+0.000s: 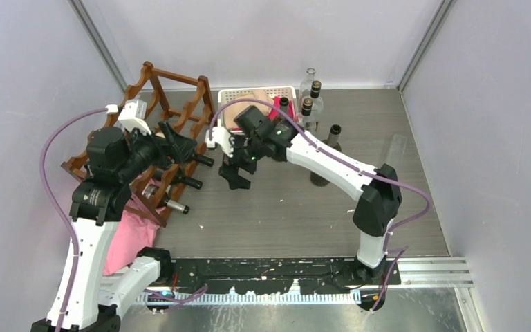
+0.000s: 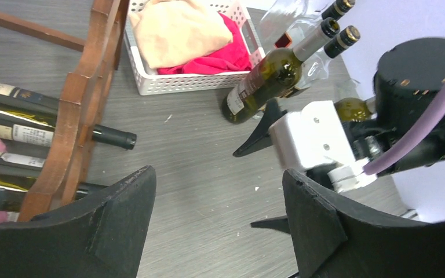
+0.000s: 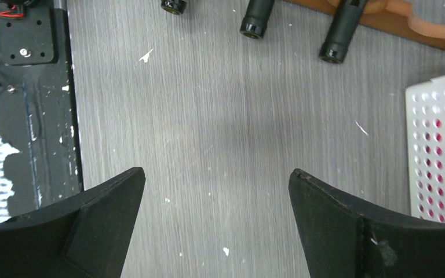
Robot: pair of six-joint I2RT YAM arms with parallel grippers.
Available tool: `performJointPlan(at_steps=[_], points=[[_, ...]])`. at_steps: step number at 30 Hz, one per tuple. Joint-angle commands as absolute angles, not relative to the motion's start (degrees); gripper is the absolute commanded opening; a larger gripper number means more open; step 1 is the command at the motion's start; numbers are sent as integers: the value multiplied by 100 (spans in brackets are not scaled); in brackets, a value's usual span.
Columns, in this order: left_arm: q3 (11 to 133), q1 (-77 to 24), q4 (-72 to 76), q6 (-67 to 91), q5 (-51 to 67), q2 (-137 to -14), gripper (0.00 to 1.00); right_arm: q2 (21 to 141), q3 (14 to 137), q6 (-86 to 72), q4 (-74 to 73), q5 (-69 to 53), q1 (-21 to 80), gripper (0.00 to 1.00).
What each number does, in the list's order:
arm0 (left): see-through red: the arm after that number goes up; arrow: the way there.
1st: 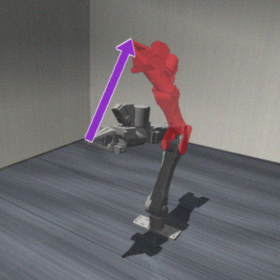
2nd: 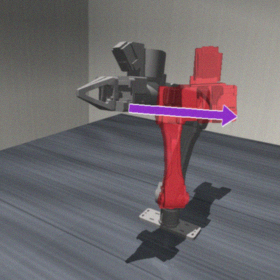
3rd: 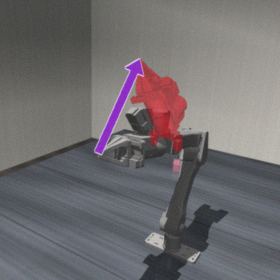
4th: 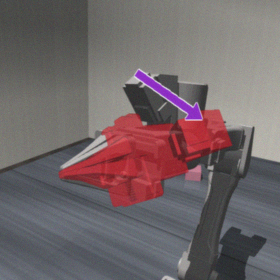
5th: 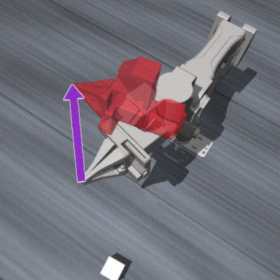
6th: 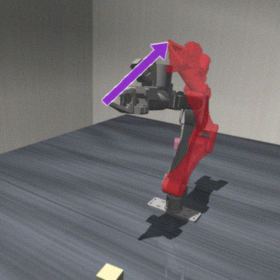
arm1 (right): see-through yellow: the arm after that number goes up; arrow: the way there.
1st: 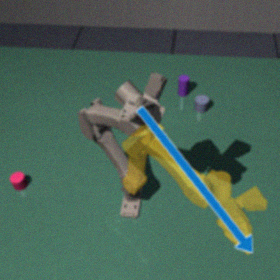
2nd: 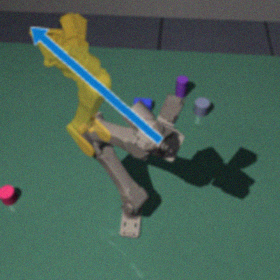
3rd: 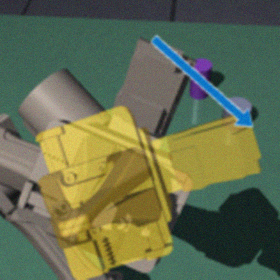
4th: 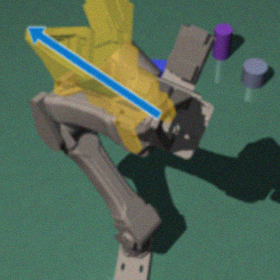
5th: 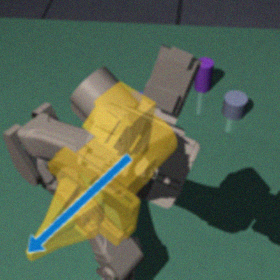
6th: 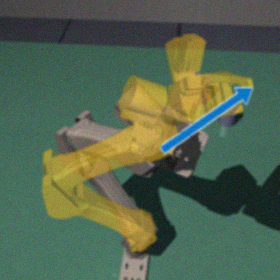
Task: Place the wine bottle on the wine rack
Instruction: Place the wine bottle in the wine rack, then adjust the wine rack at the center of the board.
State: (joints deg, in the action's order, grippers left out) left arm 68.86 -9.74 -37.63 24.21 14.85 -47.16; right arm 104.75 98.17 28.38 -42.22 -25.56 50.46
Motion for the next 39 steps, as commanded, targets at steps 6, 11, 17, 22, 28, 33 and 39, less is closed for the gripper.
performJointPlan(at_steps=[6,11,17,22,28,33,39], points=[[6842,-954,-3027,2708,1938,-4629,78,9559,11189,3385,-6322,-3033,4411,100],[7324,-949,-3487,1763,1827,-5135,77,9073,11461,3322,-6758,-3128,3987,100],[8844,-949,-4935,284,1071,-6674,78,8755,11556,3295,-6888,-3300,3430,100],[9353,-931,-5013,-498,290,-7747,79,8684,11808,3054,-6891,-3652,2932,100],[9614,-870,-4705,-869,492,-8683,73,8566,11905,2999,-6938,-3776,2650,100],[9960,-862,-4862,-1256,553,-9254,50,8464,11722,2898,-6888,-3926,2521,100],[10147,-861,-5196,-1732,1018,-9446,16,8354,11547,2843,-6840,-3977,2372,100]])
